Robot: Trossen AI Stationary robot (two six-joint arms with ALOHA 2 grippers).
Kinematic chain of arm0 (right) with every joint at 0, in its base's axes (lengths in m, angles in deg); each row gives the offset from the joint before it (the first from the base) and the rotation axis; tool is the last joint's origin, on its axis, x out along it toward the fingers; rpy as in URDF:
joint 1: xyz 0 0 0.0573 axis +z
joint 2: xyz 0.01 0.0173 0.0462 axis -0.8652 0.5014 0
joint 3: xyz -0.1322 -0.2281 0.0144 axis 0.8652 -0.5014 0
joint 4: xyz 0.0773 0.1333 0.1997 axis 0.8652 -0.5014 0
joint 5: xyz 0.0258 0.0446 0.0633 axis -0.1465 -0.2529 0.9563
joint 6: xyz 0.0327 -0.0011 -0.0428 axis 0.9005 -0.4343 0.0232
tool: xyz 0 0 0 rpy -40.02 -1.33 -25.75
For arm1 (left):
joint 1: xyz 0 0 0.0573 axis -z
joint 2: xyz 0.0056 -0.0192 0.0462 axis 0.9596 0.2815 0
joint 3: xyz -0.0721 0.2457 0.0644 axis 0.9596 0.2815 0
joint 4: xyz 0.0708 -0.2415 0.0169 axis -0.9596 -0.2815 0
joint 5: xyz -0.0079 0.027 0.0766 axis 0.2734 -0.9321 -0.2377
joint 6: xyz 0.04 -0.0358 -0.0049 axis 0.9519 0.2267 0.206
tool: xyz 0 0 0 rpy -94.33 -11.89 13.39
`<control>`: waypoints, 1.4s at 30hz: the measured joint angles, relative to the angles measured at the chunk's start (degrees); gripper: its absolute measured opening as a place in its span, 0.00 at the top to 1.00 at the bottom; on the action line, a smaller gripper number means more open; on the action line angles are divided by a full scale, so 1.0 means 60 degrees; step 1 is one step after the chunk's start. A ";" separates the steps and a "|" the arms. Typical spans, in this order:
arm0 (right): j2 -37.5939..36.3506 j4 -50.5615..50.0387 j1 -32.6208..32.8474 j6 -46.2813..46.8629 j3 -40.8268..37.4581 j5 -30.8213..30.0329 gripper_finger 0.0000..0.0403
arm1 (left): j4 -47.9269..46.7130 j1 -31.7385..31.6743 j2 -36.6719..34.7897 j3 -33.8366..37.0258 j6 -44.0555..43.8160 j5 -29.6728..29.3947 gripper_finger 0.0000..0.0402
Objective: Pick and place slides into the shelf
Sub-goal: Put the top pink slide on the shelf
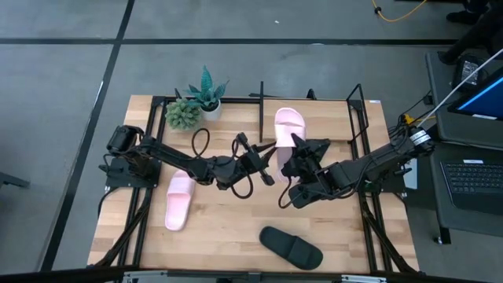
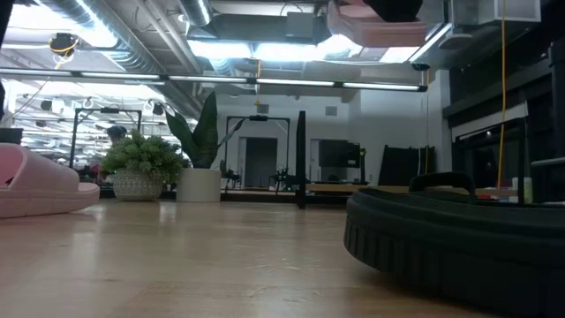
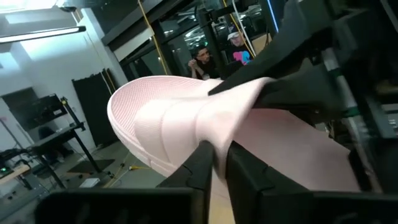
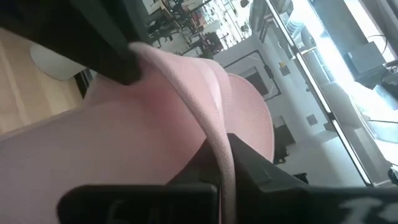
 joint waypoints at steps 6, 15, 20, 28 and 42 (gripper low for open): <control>-0.0024 -0.0026 -0.0033 0.0004 0.0004 -0.0090 0.97 | -0.0028 0.0197 0.0000 0.0000 0.0355 -0.0357 0.81; -0.0289 -0.0015 -0.0020 0.0221 0.0012 0.0222 0.97 | 0.0376 0.0953 0.0000 0.0000 0.2545 -0.2724 0.75; -0.0838 -0.0009 -0.0026 0.0214 0.0018 0.0664 0.97 | 0.0375 0.1322 0.0000 0.0000 0.2847 -0.3467 0.79; -0.2029 -0.0686 -0.0102 0.0390 0.0022 0.1749 0.97 | 0.0142 0.1495 0.0000 0.0004 0.2658 -0.3986 0.94; -0.3033 -0.3668 -0.1254 0.1621 0.0033 0.2732 0.97 | -0.4283 0.1323 0.0000 0.0020 -0.2119 -0.3951 1.00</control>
